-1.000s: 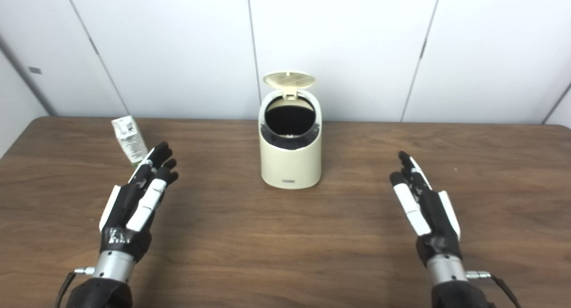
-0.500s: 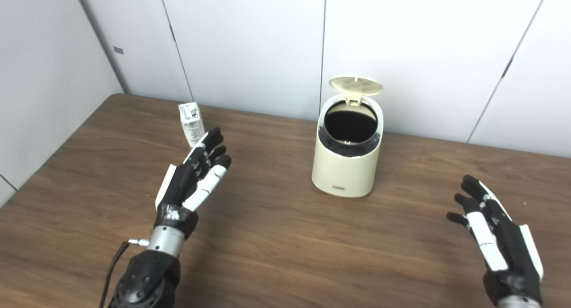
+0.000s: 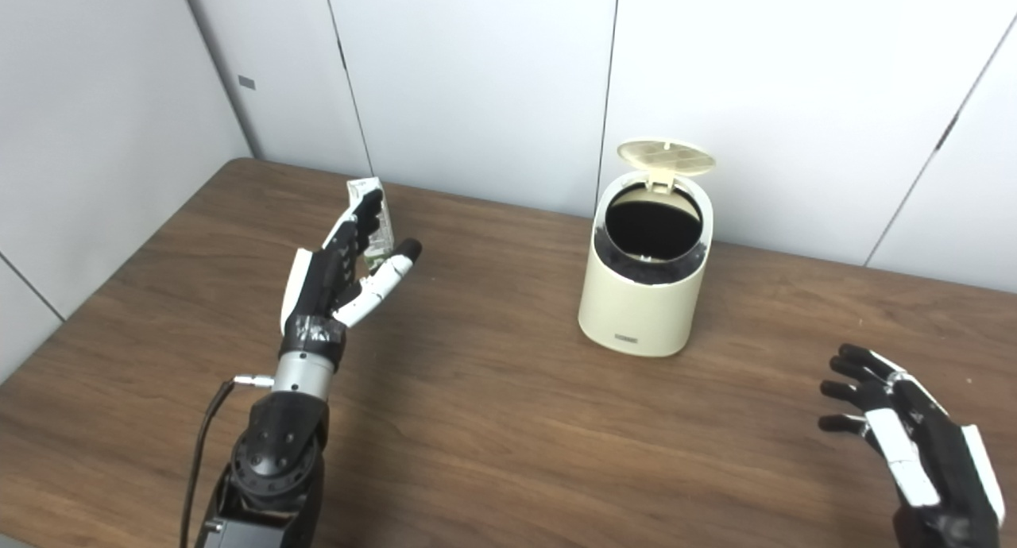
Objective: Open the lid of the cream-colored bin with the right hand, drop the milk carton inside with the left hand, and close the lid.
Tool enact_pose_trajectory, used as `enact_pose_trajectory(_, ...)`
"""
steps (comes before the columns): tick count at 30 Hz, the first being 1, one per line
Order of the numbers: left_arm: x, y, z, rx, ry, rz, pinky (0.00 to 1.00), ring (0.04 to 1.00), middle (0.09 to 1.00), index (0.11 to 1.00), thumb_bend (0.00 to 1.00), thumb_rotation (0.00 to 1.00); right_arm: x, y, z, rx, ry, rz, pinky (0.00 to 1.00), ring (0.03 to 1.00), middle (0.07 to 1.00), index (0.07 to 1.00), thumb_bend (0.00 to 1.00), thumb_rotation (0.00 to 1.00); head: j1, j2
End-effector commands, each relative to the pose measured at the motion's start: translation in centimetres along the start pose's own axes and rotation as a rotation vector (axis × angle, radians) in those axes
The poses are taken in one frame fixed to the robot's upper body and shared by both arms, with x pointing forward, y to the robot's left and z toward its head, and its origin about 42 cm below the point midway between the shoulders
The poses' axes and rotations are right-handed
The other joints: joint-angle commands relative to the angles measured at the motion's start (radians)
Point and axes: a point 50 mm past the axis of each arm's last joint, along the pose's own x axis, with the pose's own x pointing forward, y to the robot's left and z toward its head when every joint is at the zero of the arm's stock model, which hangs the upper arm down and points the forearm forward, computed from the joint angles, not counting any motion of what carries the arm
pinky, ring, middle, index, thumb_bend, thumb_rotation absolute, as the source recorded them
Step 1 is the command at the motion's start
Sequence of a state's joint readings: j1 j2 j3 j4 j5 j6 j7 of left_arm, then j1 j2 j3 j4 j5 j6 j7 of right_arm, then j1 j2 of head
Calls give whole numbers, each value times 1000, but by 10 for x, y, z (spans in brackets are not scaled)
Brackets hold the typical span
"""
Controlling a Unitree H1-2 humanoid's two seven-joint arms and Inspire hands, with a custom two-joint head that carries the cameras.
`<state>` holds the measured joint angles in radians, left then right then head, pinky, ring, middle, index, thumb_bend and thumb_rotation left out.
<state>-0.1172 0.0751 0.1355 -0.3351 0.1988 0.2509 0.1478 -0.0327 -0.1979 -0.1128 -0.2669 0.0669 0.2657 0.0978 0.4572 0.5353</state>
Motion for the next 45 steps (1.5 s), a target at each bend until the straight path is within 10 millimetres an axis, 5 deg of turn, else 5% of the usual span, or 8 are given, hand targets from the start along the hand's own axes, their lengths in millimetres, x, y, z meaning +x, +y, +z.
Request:
enact_pose_trajectory(1,15,5,13,64,-85,42,914,904,924,945,786,442,6,-7,16,-20,-97,7,522,706,763,733,789,748,0,1)
enact_pose_trajectory(11,44,23,22,122,-150,84,813,900,924,942,871,275,5,-8,15,-42,-100,19,484,683,745,713,875,768,-16,2)
enact_pose_trajectory(20,61,40,25,179,-183,78,887,941,955,975,869,211,6,-1,19,-61,-102,29,520,719,770,742,884,770,-23,3)
enact_pose_trajectory(29,81,47,13,193,-153,85,925,962,962,973,866,180,4,8,25,-84,-101,33,567,769,812,795,820,801,-22,6)
enact_pose_trajectory(38,104,51,-4,238,-89,65,963,969,957,980,949,298,1,12,30,-80,-91,33,616,809,842,823,726,816,-24,9)
enact_pose_trajectory(45,124,55,-8,255,-43,41,989,986,972,992,949,225,1,16,36,-69,-90,33,658,825,856,844,645,817,-22,9)
